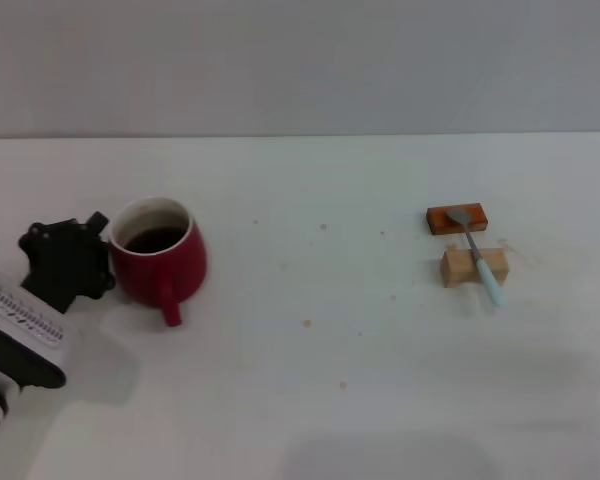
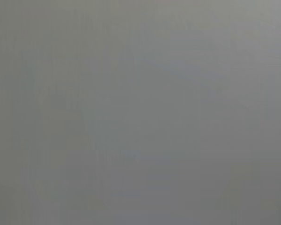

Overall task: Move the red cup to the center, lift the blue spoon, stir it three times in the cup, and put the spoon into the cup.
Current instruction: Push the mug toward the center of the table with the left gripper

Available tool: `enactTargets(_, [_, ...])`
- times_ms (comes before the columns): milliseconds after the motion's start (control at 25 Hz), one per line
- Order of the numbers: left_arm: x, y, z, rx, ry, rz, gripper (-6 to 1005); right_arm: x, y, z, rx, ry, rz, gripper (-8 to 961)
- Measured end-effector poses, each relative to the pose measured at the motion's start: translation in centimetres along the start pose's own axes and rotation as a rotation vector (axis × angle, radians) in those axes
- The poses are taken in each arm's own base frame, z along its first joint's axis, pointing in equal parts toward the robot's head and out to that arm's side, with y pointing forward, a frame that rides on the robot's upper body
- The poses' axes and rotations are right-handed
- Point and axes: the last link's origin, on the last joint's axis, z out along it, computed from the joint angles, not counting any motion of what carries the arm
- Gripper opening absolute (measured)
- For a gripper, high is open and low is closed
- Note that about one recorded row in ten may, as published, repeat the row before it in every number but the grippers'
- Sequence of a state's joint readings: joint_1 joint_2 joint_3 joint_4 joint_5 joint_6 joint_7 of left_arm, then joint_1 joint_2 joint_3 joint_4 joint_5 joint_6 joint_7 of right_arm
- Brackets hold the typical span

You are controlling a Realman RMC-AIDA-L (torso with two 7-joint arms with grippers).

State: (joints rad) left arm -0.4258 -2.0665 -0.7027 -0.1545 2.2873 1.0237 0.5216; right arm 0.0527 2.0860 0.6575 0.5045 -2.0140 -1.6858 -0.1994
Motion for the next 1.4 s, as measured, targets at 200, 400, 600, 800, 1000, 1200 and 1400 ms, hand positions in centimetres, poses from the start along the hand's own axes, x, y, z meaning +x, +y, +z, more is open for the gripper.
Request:
enactTargets(200, [1.0,0.9,0.4,-0.044,0.041,0.014,5,0.0,0.1,-0.2,-0.004,0.003,0.003,746])
enactTargets(400, [1.8,1.7,0.6,-0.075,0.071,0.015,6,-0.1,0.0,-0.3,-0.002,0.001,0.003,747])
enactTargets(600, [3.3,3.3,0.7,-0.139,0.129,0.018,7,-0.2,0.0,-0.5,0.0,-0.005,0.002,747])
enactTargets(800, [3.3,3.3,0.7,-0.141,0.131,0.02,7,-0.4,0.0,-0.9,-0.002,-0.008,0.002,747])
enactTargets(1000, [2.9,2.4,1.3,-0.136,0.117,0.056,8,-0.5,-0.2,-1.1,0.004,-0.016,0.0,747])
enactTargets(1200, [3.3,2.4,1.7,-0.141,0.128,0.063,9,-0.5,-0.2,-1.1,0.004,-0.016,0.0,747])
enactTargets(1400, [3.6,2.7,2.0,-0.153,0.134,0.066,9,-0.5,-0.1,-1.1,0.001,-0.015,0.003,747])
